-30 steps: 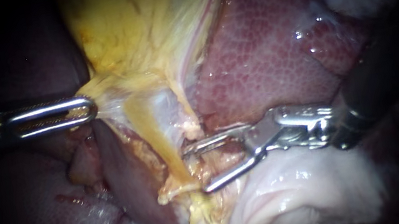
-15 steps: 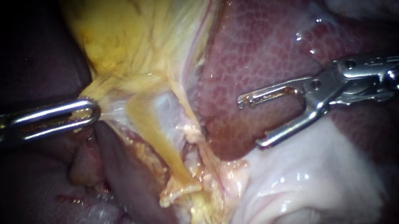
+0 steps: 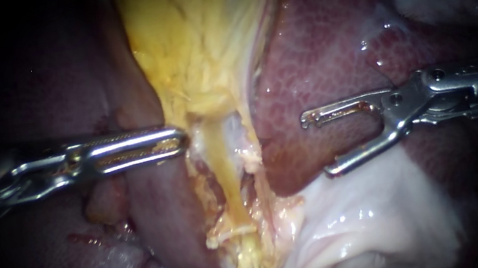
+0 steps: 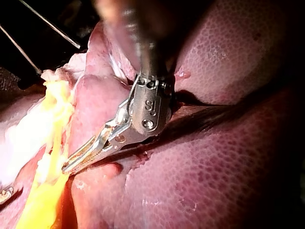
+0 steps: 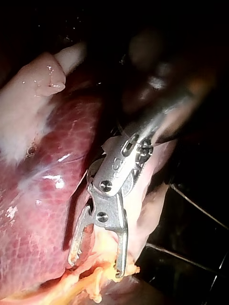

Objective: Going back first clip left tube

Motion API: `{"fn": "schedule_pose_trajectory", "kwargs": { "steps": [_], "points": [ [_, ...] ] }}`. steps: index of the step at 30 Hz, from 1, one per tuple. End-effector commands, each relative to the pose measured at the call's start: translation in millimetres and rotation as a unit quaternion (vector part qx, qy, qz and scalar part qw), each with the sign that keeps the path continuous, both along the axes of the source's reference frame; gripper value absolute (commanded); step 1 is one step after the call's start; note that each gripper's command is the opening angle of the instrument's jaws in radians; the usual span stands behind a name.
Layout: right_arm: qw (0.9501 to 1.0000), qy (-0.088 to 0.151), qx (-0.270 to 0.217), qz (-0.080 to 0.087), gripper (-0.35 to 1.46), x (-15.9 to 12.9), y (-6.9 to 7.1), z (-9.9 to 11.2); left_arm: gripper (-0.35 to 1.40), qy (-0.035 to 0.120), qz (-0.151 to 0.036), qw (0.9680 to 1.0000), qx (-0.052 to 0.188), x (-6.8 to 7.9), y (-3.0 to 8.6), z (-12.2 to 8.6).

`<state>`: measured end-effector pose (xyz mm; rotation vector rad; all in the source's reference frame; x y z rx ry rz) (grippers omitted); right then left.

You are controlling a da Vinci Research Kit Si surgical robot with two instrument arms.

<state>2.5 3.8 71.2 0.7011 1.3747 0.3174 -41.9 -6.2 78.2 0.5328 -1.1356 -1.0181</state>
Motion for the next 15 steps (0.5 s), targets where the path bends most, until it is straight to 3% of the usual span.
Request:
{"fn": "schedule_pose_trajectory", "kwargs": {
  "steps": [1, 15],
  "points": [
    [1.0000, 0.000, 0.000, 0.000, 0.60, 0.0, 0.0, 0.0, -0.35, 0.002, 0.002, 1.0000, 0.000, -0.3, -0.1, 0.2],
    [1.0000, 0.000, 0.001, -0.001, 0.60, -0.3, -0.3, -0.5, -0.35, -0.001, 0.007, 1.0000, 0.003, -0.1, -0.2, 0.2]
  ]
}}
